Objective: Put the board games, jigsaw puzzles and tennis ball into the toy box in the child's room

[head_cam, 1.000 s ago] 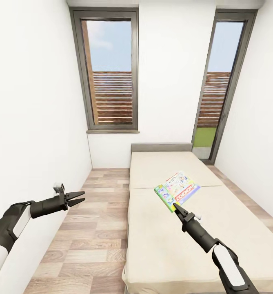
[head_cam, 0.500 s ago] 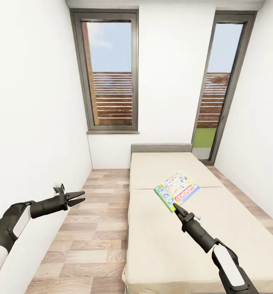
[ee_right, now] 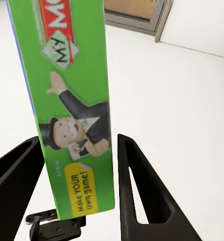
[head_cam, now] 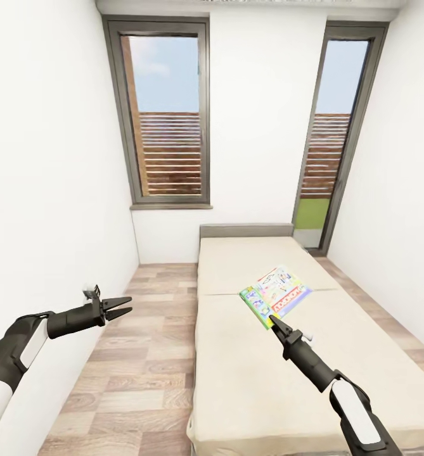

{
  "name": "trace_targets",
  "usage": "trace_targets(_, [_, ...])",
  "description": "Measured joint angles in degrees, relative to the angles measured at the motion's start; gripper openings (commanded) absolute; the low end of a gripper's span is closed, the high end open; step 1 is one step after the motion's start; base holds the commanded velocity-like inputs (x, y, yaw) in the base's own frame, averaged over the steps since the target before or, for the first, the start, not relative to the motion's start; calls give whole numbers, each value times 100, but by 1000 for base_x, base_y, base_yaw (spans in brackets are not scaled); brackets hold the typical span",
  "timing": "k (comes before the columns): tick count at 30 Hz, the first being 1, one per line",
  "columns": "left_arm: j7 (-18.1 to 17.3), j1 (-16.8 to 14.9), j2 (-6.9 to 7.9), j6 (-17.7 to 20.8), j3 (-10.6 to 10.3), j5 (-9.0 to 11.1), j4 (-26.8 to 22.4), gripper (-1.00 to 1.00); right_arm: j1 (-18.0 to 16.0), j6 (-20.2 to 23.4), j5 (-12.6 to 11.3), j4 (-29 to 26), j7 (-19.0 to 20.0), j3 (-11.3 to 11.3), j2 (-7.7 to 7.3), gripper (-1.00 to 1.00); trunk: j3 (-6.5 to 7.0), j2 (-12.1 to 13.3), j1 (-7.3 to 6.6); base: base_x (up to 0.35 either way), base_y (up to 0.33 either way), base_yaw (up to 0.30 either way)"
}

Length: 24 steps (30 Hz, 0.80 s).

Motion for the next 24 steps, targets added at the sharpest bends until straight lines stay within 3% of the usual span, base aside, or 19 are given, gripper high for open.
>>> trace_targets(24, [-2,0,0,-12,0,0,0,100,1,-7,18,12,-1,-2,1,-100,535,965,-528,0,0,-257])
